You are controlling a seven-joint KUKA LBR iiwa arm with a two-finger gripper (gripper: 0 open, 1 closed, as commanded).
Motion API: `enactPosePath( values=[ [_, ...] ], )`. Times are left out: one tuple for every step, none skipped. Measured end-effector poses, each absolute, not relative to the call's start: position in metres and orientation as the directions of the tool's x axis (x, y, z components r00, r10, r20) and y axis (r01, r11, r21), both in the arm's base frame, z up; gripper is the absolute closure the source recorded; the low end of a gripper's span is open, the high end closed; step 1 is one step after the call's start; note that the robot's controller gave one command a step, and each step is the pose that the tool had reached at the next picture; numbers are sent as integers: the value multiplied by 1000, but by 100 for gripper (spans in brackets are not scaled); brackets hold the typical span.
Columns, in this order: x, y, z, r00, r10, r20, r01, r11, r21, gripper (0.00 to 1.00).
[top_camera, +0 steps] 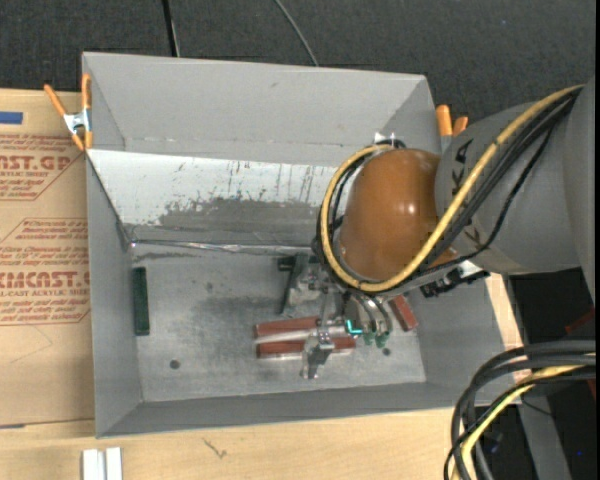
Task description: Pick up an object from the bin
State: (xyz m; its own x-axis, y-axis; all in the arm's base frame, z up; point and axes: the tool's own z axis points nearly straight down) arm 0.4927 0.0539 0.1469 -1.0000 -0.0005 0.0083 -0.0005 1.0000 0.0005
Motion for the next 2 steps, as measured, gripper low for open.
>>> enactPosePath(
  values=[
    [495,54,151,-1000,-1,1,-1,1000,1,0],
    [531,47,85,-999,-25,-34,-25,1000,8,100]
  ],
)
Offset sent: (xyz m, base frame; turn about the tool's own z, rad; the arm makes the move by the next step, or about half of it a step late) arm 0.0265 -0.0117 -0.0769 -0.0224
